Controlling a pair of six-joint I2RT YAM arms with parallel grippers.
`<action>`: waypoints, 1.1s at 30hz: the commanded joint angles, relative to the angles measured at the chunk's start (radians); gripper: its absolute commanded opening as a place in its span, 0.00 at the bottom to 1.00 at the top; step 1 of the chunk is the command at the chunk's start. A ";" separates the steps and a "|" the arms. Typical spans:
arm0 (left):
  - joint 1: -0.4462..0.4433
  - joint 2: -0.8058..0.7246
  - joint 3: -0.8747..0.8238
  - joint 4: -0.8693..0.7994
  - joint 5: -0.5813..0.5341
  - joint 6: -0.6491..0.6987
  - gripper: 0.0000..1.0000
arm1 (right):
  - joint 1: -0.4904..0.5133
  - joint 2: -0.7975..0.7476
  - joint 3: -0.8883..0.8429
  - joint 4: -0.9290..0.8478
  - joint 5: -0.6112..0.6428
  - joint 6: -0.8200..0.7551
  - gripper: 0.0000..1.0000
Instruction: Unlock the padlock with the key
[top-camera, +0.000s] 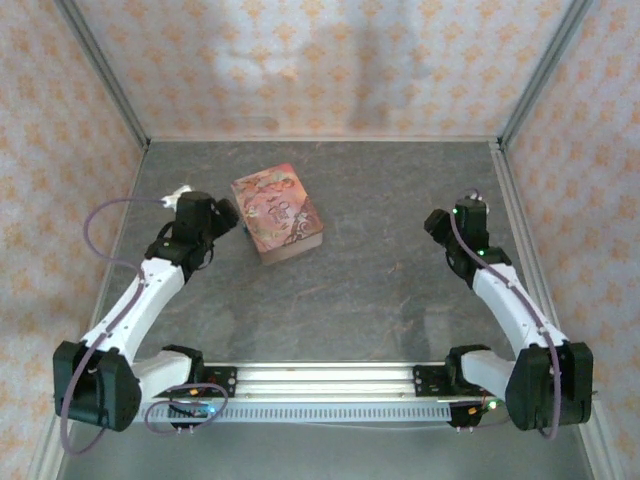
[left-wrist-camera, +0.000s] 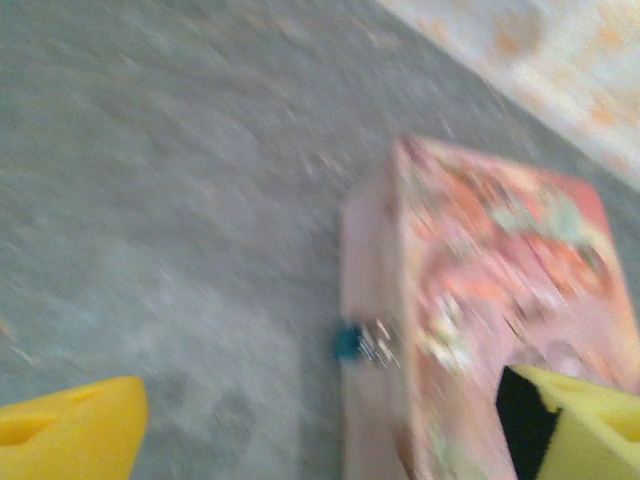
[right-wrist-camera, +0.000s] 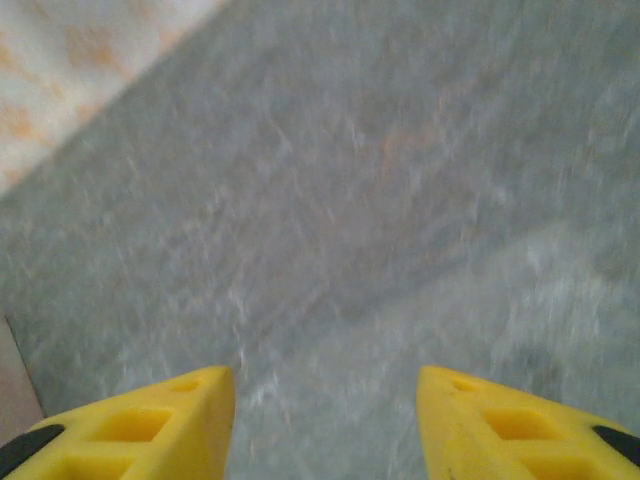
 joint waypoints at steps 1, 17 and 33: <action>-0.092 -0.039 -0.002 -0.155 0.111 -0.066 0.87 | 0.061 0.044 0.037 -0.269 -0.044 0.083 0.49; -0.486 0.075 -0.002 -0.090 0.079 -0.160 0.83 | 0.182 0.285 0.015 -0.211 -0.099 0.228 0.45; -0.497 0.090 0.003 -0.094 0.079 -0.169 0.84 | 0.196 0.393 0.024 -0.128 -0.131 0.250 0.31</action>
